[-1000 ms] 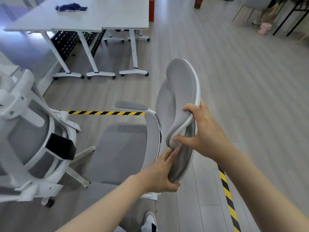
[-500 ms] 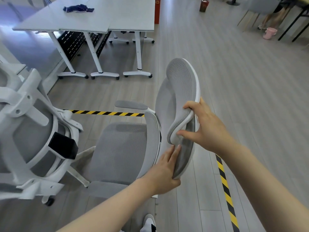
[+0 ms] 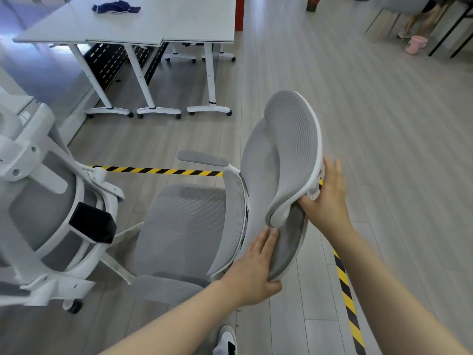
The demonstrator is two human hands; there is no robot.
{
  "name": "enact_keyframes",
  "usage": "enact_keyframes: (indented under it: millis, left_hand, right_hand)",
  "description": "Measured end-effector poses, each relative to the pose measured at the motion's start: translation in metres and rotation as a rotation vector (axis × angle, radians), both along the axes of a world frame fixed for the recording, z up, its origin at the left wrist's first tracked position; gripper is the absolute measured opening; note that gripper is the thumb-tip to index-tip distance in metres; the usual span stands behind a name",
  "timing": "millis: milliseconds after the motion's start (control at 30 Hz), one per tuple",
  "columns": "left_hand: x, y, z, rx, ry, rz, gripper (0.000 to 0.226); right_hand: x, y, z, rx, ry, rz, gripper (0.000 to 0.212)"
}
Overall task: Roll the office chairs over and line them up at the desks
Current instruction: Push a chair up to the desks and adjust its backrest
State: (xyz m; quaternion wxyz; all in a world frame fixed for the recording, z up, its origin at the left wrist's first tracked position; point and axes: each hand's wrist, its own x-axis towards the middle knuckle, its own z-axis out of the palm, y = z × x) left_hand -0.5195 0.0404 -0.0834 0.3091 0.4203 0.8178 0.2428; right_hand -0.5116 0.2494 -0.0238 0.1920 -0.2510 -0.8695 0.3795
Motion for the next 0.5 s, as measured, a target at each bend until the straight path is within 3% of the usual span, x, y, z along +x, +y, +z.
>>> enact_keyframes:
  millis: [167, 500]
  left_hand:
    - [-0.001, -0.006, -0.008, -0.030, -0.116, 0.040, 0.107]
    - [-0.020, -0.027, -0.013, -0.072, -0.112, 0.110, 0.112]
  right_hand:
    - [-0.007, 0.012, -0.012, -0.329, -0.120, 0.023, 0.083]
    - [-0.040, -0.005, -0.013, -0.306, -0.125, 0.059, 0.088]
